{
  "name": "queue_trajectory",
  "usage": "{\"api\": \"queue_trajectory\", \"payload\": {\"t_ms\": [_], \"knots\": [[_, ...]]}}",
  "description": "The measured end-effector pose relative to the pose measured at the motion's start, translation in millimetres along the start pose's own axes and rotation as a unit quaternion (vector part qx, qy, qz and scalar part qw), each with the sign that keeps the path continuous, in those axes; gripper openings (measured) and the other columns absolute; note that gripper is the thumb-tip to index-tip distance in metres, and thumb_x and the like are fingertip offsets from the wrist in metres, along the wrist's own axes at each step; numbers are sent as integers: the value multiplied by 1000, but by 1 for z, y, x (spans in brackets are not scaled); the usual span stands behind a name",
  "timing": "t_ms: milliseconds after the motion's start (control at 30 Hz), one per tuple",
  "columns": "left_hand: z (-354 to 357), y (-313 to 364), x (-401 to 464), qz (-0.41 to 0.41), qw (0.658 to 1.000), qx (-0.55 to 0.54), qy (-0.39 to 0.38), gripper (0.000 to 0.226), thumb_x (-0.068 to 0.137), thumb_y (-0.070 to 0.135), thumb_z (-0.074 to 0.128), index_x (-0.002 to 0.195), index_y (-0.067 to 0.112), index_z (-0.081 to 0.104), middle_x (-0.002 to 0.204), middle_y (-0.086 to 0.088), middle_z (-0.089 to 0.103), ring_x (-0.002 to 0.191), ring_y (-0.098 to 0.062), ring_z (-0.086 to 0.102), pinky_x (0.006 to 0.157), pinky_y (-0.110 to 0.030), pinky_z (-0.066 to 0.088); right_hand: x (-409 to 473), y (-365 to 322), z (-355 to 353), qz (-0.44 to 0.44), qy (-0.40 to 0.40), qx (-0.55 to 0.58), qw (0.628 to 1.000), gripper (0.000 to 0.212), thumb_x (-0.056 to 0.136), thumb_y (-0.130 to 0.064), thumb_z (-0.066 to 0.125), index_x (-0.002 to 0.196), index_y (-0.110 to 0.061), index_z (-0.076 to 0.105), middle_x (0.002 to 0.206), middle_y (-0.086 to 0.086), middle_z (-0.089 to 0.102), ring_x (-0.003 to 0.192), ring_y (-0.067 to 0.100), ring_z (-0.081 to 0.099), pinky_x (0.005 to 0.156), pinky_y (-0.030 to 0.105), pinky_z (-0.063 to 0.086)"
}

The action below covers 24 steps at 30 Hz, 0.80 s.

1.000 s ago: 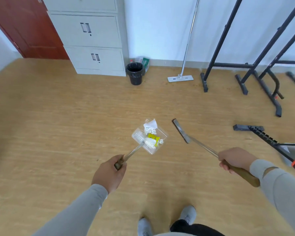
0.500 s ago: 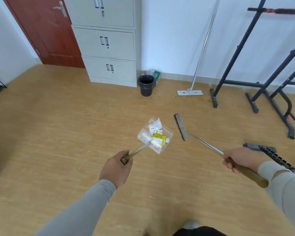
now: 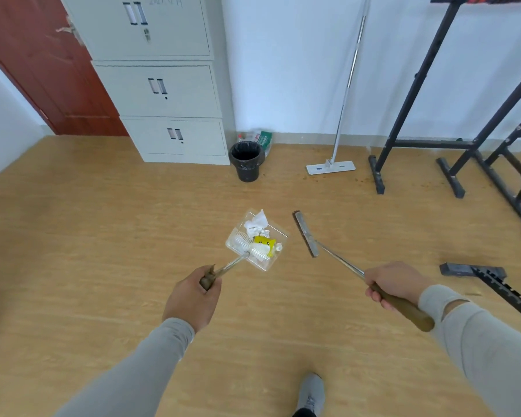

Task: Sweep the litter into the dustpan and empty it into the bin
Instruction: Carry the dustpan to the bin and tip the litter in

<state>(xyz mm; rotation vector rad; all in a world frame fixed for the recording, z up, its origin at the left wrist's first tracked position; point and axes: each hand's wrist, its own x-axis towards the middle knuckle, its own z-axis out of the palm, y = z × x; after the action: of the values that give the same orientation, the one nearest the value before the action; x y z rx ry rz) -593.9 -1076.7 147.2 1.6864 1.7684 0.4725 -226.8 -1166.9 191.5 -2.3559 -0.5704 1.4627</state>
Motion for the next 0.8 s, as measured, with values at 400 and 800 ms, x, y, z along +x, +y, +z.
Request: {"api": "queue_trajectory", "payload": {"t_ms": [400, 800], "knots": [[-9, 47, 129, -32, 999, -8, 13, 35, 95, 38, 62, 129, 29, 64, 79, 12, 70, 72, -16, 66, 71, -33, 56, 73, -128, -31, -31, -8, -23, 999, 18, 86, -6, 54, 73, 4, 62, 58, 14, 63, 34, 24, 46, 38, 24, 40], [-64, 24, 322, 11, 1000, 3, -13, 33, 96, 39, 61, 127, 30, 64, 82, 15, 67, 76, -16, 66, 73, -31, 55, 127, -293, 22, -36, 29, -18, 999, 18, 84, -10, 58, 73, 3, 65, 58, 14, 65, 38, 24, 47, 42, 25, 42]]}}
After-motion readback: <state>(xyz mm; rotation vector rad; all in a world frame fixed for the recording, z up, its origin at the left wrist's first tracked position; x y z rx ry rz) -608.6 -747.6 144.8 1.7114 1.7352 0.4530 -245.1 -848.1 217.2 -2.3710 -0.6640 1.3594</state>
